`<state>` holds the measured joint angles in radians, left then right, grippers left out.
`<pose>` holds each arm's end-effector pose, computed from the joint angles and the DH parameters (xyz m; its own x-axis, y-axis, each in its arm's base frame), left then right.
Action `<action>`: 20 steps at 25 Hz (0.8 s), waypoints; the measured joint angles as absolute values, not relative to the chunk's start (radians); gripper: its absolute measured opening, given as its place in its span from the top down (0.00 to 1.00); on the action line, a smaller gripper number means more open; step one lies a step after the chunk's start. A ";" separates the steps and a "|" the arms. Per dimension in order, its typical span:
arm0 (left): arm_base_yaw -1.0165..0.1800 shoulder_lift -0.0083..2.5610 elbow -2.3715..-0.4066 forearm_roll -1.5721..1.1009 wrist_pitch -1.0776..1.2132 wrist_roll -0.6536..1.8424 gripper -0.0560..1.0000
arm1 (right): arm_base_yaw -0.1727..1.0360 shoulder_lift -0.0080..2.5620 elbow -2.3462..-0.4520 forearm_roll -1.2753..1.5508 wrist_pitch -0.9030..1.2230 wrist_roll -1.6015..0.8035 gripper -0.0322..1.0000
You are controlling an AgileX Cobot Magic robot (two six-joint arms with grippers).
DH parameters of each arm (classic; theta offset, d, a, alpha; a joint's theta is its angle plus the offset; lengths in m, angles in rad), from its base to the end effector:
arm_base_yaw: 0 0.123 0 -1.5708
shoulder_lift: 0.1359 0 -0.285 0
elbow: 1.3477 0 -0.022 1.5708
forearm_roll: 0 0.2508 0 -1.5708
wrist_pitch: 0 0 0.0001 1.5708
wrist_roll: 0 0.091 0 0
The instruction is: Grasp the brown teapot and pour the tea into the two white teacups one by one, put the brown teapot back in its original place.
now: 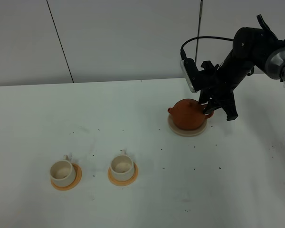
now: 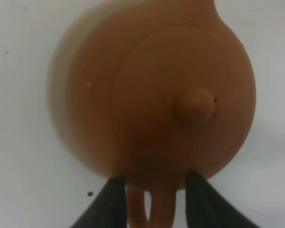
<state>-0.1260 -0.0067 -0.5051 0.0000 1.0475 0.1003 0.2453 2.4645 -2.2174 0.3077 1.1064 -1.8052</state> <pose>-0.0059 0.0007 0.2797 -0.4154 0.1536 -0.8966 0.1681 0.9816 0.0902 0.5015 0.1510 0.1685 0.4015 -0.8876 -0.2260 -0.8861 -0.3140 -0.3409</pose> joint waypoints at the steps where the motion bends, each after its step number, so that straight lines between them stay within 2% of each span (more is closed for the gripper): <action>1: -0.126 -0.007 -0.505 0.000 1.048 0.100 0.76 | 0.245 2.464 -2.217 0.307 1.104 -1.805 0.68; 20: -0.126 -0.007 -0.505 0.000 1.048 0.100 0.76 | 0.245 2.473 -2.217 0.274 1.088 -1.787 0.70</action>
<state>-0.1260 -0.0067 -0.5051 0.0000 1.0475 0.1003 0.2453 2.4732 -2.2174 0.2735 1.0880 -1.7867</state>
